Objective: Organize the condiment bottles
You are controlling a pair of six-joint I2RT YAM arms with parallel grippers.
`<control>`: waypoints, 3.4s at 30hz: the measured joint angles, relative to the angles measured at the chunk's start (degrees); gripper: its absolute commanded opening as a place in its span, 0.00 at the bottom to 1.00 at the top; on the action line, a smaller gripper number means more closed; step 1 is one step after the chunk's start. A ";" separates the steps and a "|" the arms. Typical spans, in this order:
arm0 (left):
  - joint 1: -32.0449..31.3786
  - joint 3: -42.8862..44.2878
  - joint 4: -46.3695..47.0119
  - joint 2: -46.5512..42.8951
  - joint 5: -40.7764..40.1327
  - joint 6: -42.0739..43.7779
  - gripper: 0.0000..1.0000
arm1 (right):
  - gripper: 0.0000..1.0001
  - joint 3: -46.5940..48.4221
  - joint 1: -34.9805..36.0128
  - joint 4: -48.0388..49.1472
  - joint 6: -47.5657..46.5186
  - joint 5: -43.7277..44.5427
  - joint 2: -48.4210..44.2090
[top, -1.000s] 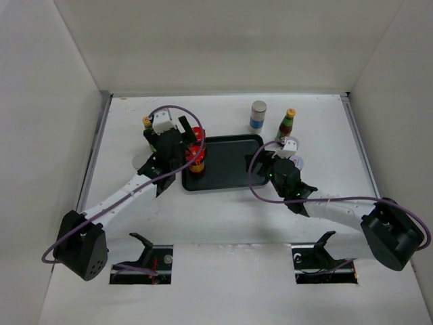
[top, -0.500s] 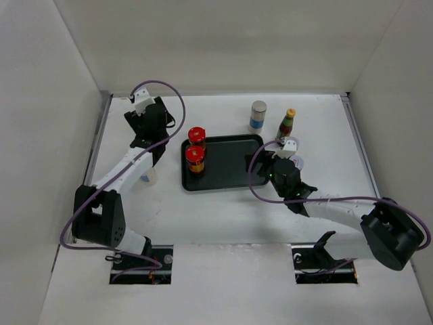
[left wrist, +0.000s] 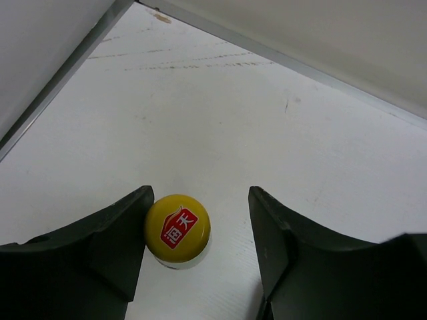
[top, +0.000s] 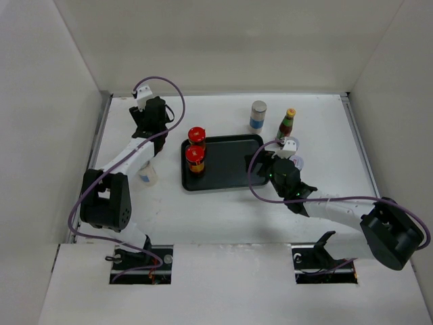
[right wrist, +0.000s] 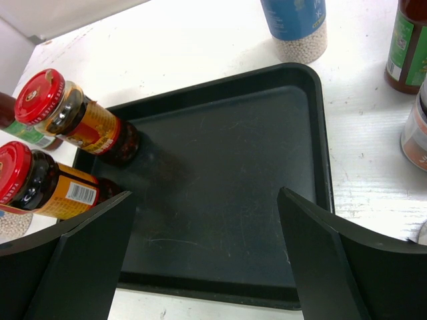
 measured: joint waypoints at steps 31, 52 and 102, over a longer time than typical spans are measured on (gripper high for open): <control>-5.75 2.99 -3.08 -6.10 2.58 0.22 0.14 | 0.95 0.00 0.00 -0.02 0.00 0.00 0.00; -22.95 14.84 -0.33 6.03 10.21 1.11 0.15 | 0.95 0.00 0.00 0.02 -0.04 0.07 -1.99; -19.17 -18.03 -16.26 -36.02 -16.06 -6.93 0.99 | 0.96 -0.02 -0.04 -0.02 0.00 -0.15 -1.27</control>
